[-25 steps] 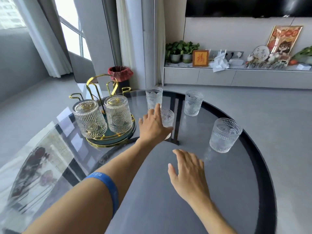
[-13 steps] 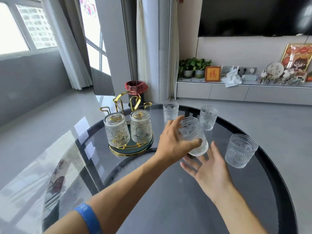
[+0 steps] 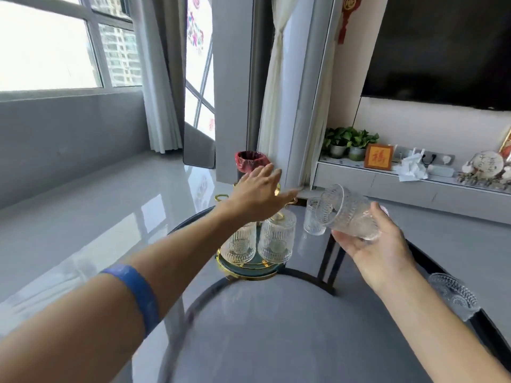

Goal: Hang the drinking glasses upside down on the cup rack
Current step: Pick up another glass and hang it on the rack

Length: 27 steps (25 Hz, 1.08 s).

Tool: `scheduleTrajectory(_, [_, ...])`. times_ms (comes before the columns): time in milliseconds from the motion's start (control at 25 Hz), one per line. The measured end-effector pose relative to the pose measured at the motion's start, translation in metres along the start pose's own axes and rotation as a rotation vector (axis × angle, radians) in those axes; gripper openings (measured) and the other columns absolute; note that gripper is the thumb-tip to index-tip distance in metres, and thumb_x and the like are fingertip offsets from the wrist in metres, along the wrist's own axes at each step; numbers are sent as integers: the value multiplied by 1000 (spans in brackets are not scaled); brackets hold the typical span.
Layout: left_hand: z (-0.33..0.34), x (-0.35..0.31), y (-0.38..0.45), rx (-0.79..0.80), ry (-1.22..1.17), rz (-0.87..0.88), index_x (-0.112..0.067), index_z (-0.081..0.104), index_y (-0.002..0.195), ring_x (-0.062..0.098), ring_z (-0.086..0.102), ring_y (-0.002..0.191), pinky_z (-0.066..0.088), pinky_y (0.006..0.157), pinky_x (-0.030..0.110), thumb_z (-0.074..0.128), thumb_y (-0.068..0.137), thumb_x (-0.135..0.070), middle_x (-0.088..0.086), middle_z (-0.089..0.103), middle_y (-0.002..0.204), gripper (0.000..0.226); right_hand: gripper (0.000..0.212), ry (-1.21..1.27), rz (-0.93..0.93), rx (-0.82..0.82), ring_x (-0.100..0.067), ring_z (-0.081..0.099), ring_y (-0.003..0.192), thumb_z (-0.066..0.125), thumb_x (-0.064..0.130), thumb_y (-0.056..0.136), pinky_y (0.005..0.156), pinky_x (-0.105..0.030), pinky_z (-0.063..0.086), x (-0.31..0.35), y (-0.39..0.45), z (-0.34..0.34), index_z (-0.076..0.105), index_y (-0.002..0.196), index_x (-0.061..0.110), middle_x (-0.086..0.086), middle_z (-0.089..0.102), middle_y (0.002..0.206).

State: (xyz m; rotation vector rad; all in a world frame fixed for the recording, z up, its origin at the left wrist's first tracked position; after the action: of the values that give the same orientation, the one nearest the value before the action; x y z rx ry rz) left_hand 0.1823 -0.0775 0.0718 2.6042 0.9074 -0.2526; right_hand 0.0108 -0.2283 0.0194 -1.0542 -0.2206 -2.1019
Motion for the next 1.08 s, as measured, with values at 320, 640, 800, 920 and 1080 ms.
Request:
scheduleTrajectory(320, [21,53,22,15,36,74,-14,39,137,27,48,123,33,101,53,31,97,-44,8,46,146,51,50,-869,-578,-77,-13,52,113,77,31,77,83,-31,47,7,57,69,55,122,27,5,53,131])
scheduleTrajectory(640, [25,53,24,32,-23,67,-16,29,146,23,34,140,21,110,65,30,98,-44,1,31,157,56,51,-1465,-586,123,-17,49,99,83,25,65,77,-28,38,-33,92,104,61,111,29,-1,56,121])
scheduleTrajectory(800, [24,53,25,26,-25,60,-16,33,142,25,38,137,23,107,66,31,98,-44,2,37,153,52,20,-1509,-320,234,-18,57,106,73,34,80,81,-29,41,-50,102,97,70,99,29,1,65,114])
scheduleTrajectory(920, [26,50,24,32,-32,47,-17,35,139,26,39,135,24,107,66,32,98,-45,3,38,151,50,33,-1532,-258,314,-18,56,102,50,49,93,80,-30,38,-51,97,104,72,103,27,-3,67,119])
scheduleTrajectory(1080, [20,49,19,61,-19,-4,-16,30,146,28,32,140,20,111,64,29,99,-48,6,31,156,57,54,-1608,-330,354,-27,30,141,32,58,96,109,-41,25,-61,74,90,49,140,31,-3,22,161])
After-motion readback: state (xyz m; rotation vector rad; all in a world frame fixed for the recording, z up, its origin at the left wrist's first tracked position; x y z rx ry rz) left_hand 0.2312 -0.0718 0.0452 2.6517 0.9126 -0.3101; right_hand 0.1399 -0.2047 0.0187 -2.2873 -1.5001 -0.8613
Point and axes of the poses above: each hand's wrist, its own y-axis towards the middle knuckle, its own z-axis out of the palm, x = y × z, the point moved 4 cm from there along y, towards the middle knuckle
